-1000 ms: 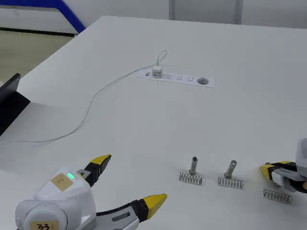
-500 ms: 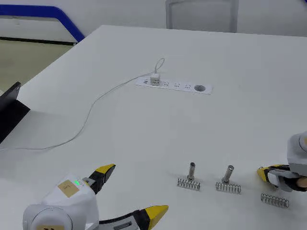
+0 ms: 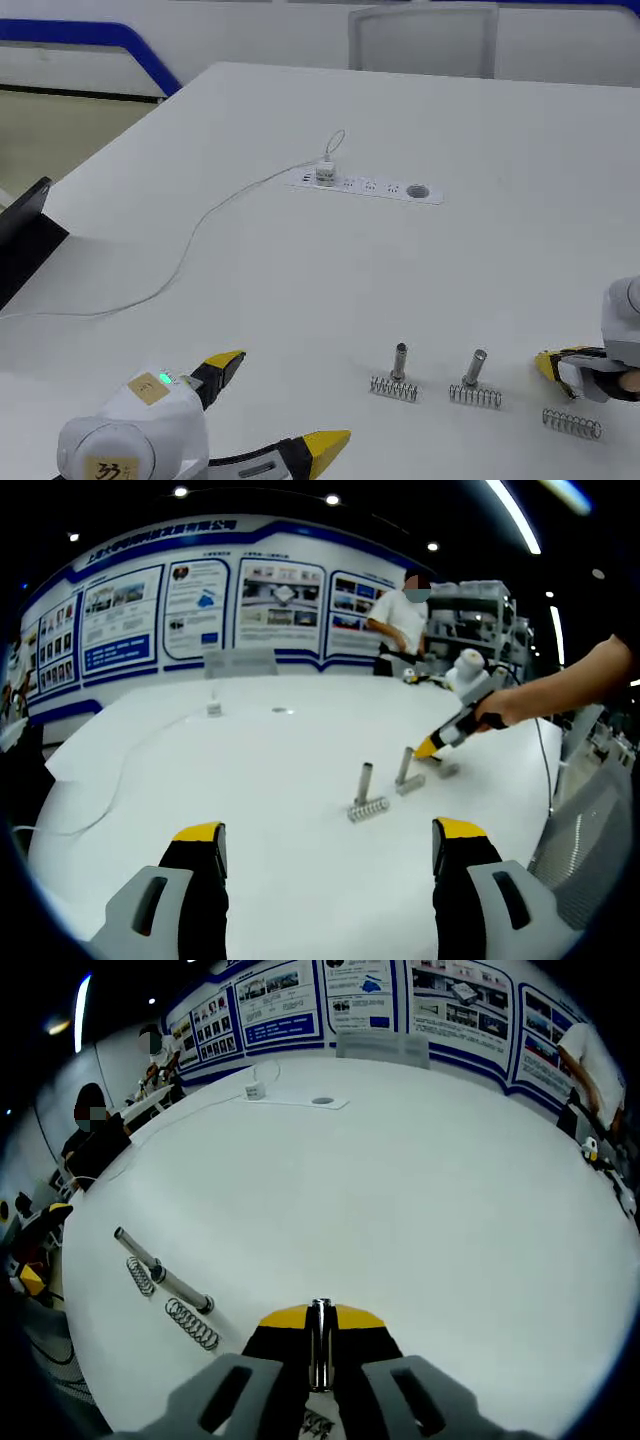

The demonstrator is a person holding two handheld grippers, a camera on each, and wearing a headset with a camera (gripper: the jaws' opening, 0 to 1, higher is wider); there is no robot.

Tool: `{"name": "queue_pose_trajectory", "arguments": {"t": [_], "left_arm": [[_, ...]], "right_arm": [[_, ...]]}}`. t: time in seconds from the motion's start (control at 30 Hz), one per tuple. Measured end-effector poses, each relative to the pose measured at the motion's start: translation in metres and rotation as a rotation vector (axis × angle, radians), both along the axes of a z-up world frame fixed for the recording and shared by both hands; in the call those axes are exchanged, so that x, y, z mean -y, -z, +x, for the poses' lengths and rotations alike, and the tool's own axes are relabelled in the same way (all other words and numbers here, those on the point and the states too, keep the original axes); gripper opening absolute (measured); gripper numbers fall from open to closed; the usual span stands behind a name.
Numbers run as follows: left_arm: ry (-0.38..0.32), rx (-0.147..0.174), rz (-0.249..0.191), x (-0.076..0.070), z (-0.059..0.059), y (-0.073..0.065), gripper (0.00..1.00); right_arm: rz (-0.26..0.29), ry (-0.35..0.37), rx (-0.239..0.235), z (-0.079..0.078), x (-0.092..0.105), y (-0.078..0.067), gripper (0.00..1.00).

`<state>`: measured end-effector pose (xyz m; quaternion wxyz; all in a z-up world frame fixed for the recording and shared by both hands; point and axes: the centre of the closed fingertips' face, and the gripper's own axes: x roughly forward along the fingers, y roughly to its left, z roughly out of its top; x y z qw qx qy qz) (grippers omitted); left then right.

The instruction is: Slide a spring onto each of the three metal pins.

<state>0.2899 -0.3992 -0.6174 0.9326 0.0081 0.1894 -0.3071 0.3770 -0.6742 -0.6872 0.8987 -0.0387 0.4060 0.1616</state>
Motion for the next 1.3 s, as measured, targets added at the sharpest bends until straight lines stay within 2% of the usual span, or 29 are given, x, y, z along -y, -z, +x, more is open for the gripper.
{"name": "queue_pose_trajectory", "arguments": {"t": [0.23, 0.53, 1.07, 1.3], "left_arm": [[0.004, 0.005, -0.002, 0.001, 0.0, -0.001, 0.86], [0.016, 0.009, -0.003, 0.003, -0.001, -0.001, 0.86], [0.032, 0.008, 0.003, 0.006, -0.003, 0.0, 0.86], [0.05, 0.002, 0.019, 0.009, -0.005, 0.002, 0.86]], "right_arm": [[-0.015, -0.02, 0.023, -0.002, 0.001, -0.002, 0.07], [-0.014, -0.028, 0.076, -0.007, 0.002, -0.017, 0.07], [-0.02, -0.026, 0.117, -0.014, 0.008, -0.027, 0.07], [-0.015, -0.032, 0.141, -0.015, 0.012, -0.029, 0.07]]}}
